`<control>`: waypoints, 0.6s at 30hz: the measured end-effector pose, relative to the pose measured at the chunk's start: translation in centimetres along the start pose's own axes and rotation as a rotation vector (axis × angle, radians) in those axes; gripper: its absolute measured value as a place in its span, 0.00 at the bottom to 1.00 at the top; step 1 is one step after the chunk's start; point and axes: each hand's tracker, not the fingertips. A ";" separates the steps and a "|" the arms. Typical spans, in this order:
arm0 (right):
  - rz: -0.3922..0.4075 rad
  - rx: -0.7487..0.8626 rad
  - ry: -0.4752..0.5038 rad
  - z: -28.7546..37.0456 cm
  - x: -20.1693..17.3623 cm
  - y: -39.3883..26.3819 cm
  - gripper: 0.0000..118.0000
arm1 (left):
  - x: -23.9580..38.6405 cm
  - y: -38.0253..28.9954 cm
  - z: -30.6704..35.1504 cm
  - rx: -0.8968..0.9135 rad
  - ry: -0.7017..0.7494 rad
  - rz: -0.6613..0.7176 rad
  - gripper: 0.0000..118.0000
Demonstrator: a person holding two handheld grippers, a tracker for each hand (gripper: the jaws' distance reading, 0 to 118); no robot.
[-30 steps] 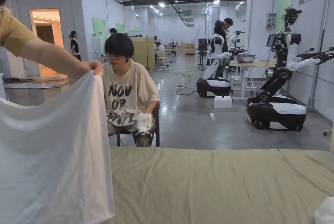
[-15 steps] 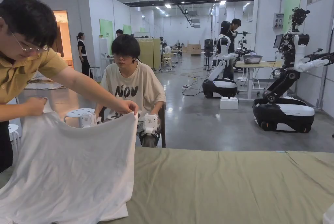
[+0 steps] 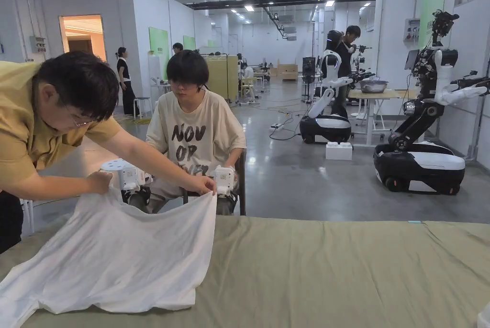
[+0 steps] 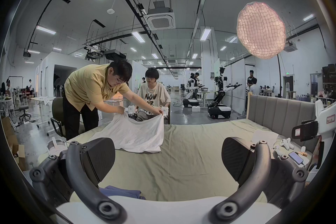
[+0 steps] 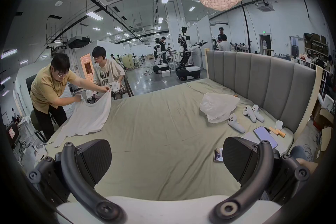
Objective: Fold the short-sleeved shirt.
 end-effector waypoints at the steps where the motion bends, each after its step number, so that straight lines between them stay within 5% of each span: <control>1: -0.013 -0.016 0.006 -0.1 0.0 0.0 1.00 | 0.0 0.0 0.0 -0.001 0.000 -0.001 0.99; 7: -0.067 -0.015 -0.017 -0.5 0.5 -0.2 1.00 | 0.0 -0.2 0.1 -0.008 -0.004 -0.006 0.99; 18: 0.068 0.137 -0.008 0.8 -0.2 0.1 1.00 | 0.1 -0.2 0.1 -0.005 -0.005 -0.009 0.99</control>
